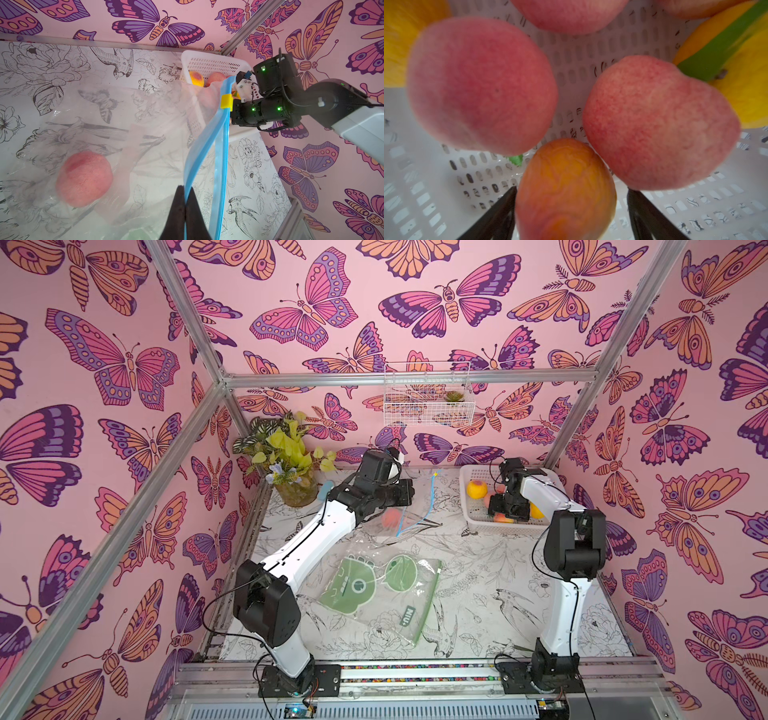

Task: Place the peach in a zip-top bag and seal the zipper
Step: Pick up the peach from the basket, then place the peach in the zipper food storage bag.

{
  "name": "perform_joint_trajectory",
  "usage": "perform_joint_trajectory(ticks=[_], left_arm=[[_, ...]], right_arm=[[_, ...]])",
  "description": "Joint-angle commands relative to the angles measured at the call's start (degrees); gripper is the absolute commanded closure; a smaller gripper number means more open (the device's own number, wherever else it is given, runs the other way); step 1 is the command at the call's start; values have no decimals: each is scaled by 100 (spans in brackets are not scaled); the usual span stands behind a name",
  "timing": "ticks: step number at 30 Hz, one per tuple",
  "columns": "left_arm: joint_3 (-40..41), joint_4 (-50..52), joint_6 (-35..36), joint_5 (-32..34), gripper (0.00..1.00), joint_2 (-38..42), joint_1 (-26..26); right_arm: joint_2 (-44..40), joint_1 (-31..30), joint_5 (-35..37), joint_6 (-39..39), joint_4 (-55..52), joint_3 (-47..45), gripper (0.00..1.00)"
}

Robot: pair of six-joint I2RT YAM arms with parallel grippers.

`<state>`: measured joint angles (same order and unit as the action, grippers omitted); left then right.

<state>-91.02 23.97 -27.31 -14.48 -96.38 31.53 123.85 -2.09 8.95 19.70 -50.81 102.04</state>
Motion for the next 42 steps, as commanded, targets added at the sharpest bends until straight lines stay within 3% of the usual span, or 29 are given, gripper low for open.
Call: perform_joint_trajectory(ticks=[1, 8, 18, 22, 29, 34, 42], left_arm=[[120, -107, -35, -131, 100, 106, -24], [137, -103, -46, -134, 100, 125, -24], [146, -180, -194, -186, 100, 37, -15], [146, -230, -291, -183, 100, -11, -15], [145, -270, -420, -104, 100, -68, -7], [131, -288, -568, -72, 100, -156, -6], [68, -321, -685, -55, 100, -294, 20]], right_arm=[[177, 58, -144, 129, -71, 184, 19], [11, 65, -266, 226, 53, 55, 27], [-1699, 273, -1107, 700, 1217, -1259, 30], [-2442, 323, -1754, 786, 1862, -1864, 30], [-3520, 290, -3519, 1079, 3252, -2763, 33], [-4012, -28, -4111, 1181, 3703, -2994, 34], [-4290, -1039, -4528, 1194, 4071, -2928, 34]])
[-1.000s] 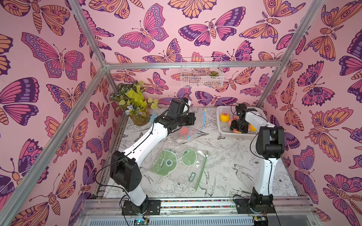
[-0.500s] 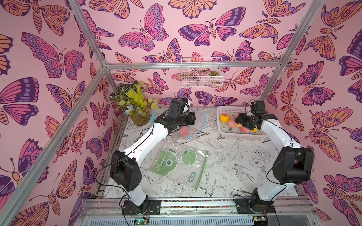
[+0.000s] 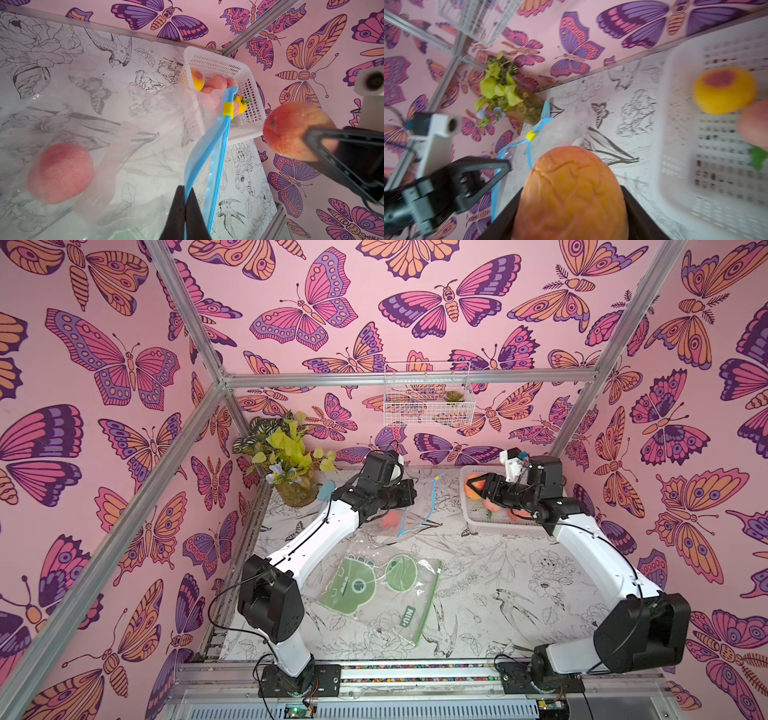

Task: Place the peach in a zip-top bag and seal the zipper
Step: Place the peach in the zipper food storage bag.

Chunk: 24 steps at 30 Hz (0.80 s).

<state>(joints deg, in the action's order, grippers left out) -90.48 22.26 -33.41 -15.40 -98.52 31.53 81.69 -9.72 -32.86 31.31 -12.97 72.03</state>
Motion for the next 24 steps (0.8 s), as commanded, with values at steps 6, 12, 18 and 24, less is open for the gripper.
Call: perform_joint_trajectory(ticks=[6, 12, 18, 24], left_arm=[[-40, -156, -117, 11, 100, -143, 38], [-128, -153, -97, -85, 100, -146, 46], [-172, -211, -87, -304, 100, -117, 46], [-163, -270, -17, -366, 100, 7, 55]], right_arm=[[124, -920, -379, 157, 536, 192, 35], [462, -1256, -320, 326, 774, 257, 36], [792, -1361, -71, 429, 758, 328, 36], [1033, -1424, 738, 241, 27, 492, 36]])
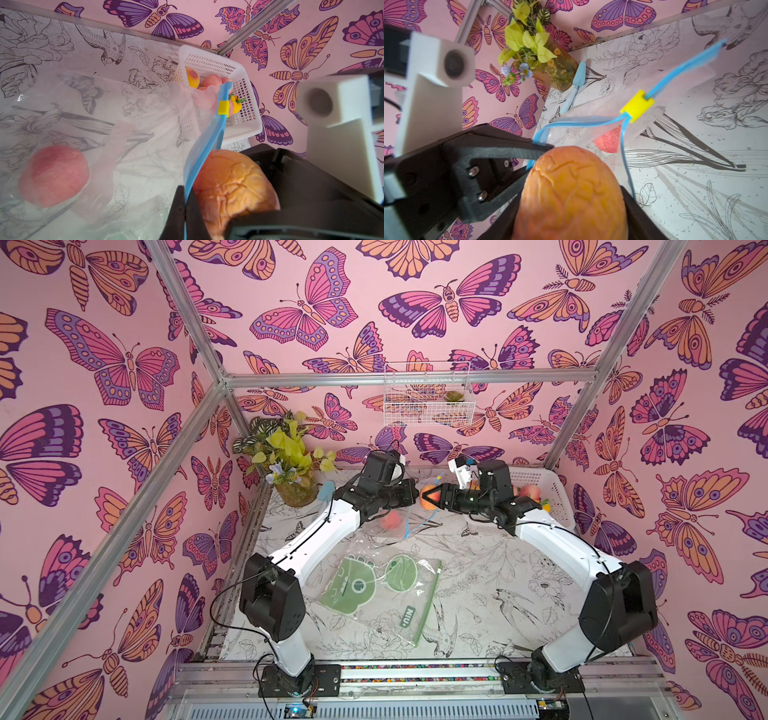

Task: Place the peach in a zip-top bag and seal the zipper
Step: Place the peach in the zipper food storage bag.

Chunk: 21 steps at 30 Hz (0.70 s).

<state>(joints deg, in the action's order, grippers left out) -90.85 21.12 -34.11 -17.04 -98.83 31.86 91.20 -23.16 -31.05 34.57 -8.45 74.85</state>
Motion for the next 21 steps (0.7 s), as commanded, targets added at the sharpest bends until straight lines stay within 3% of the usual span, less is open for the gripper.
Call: perform_joint_trajectory(ticks=[1, 13, 21], left_arm=[[-126, -170, 57, -233, 100, 47, 22], [-25, -386, 27, -496, 100, -18, 70], [19, -394, 35, -436, 100, -2, 75]], right_arm=[[94, -88, 771, -109, -585, 237, 36], [253, -412, 1786, -676, -1603, 753, 32], [219, -486, 1795, -710, -1583, 812, 20]])
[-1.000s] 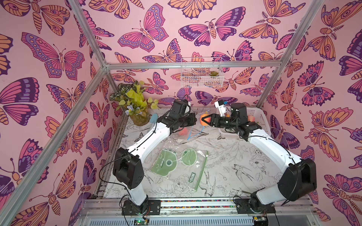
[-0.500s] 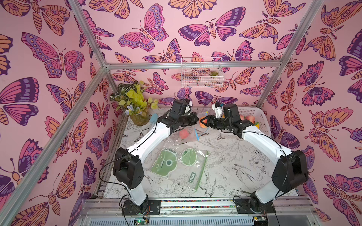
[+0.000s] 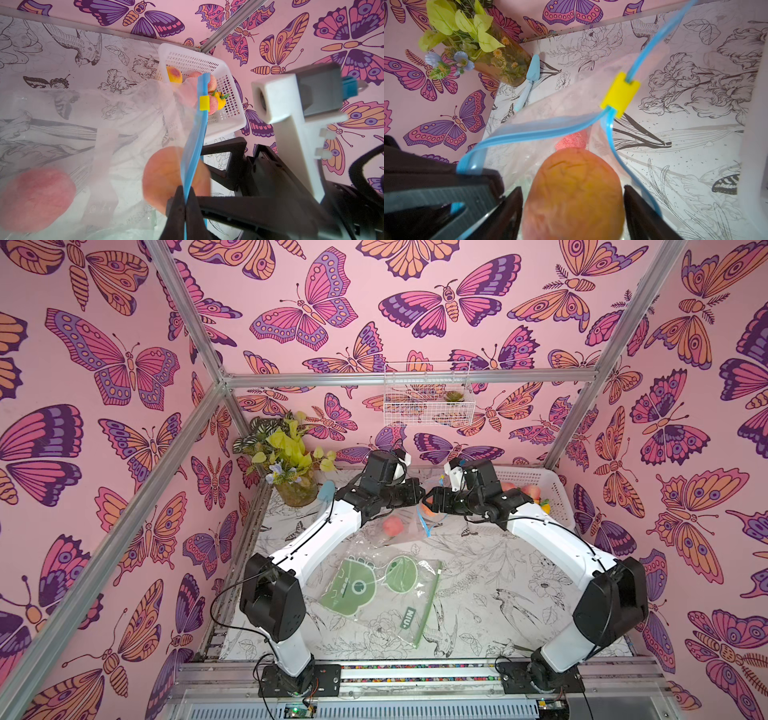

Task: Place the peach in a zip-top bag and seal the zipper
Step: Place the peach in the zipper food storage bag.

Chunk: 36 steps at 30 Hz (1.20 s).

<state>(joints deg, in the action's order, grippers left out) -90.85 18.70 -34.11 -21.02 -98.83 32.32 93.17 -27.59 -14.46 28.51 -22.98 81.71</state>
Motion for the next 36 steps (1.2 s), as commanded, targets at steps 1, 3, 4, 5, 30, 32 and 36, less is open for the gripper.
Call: perform_joint_trajectory(ticks=[1, 3, 4, 5, 30, 32, 36], left_arm=[[32, -149, 28, -17, 100, 6, 29], [49, -156, 33, -6, 100, 4, 29], [50, -153, 42, 3, 100, 20, 29], [54, -150, 45, 12, 100, 18, 29], [199, -154, 122, 127, 100, 131, 29], [208, -148, 119, 144, 100, 134, 29], [217, -151, 117, 138, 100, 137, 29]], right_arm=[[-6, -42, 131, -114, -99, 116, 18], [-82, -44, 94, -118, -35, 80, 17], [-133, -44, 100, -121, 1, 57, 17], [-184, -37, 118, -120, 41, 27, 17], [-882, 1200, 2907, -39, -509, -834, 17], [-692, 1440, 2721, -120, -522, -771, 18], [-259, 1805, 2593, -193, -712, -494, 18]])
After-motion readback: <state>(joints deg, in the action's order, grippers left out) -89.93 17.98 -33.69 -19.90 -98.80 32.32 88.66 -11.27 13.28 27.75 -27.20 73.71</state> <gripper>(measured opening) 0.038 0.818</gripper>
